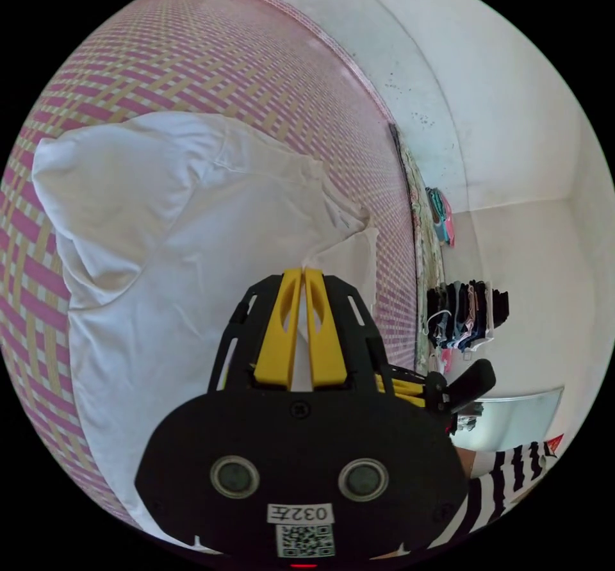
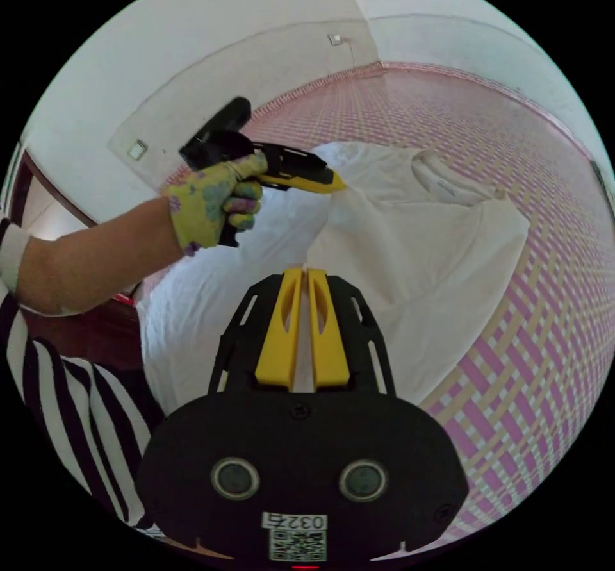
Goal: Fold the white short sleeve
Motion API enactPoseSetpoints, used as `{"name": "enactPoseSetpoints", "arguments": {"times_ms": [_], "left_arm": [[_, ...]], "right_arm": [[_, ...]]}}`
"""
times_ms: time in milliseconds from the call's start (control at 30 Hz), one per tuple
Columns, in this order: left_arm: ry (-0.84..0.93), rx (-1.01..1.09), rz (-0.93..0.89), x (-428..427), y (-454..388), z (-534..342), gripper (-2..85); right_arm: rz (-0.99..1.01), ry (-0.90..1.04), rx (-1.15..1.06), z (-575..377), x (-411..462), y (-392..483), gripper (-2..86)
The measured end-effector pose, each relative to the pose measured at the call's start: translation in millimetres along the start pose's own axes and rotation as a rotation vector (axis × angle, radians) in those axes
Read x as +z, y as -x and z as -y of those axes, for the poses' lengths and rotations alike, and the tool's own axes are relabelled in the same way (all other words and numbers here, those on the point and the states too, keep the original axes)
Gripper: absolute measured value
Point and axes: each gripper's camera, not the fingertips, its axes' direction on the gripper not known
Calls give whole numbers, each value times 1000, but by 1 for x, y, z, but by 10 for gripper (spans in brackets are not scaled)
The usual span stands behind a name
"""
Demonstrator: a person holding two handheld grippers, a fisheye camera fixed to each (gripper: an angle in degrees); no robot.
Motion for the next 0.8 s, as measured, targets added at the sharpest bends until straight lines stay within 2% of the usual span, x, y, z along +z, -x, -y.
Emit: {"name": "enactPoseSetpoints", "arguments": {"times_ms": [100,300,400,500,567,633,733,800], "left_arm": [[33,1,70,10,12,2,-9],[58,-42,176,35,41,-4,-8],[71,-15,175,44,54,-7,-1],[-27,-29,233,32,70,-20,17],[-159,27,268,19,70,-40,6],[-159,129,184,27,65,-51,-3],[29,320,-95,75,56,-63,-8],[118,391,-152,105,53,-74,-9]], "right_arm": [[74,-28,2,-15,-2,-6,-5],[175,100,36,-34,43,-22,23],[215,51,69,-42,30,-23,47],[176,-42,131,-53,-1,-32,21],[99,-150,247,-61,-29,-63,1],[82,-191,340,-58,-42,-96,-5],[61,-212,398,-32,-46,-141,-9],[78,-186,401,-7,-36,-160,-10]]}}
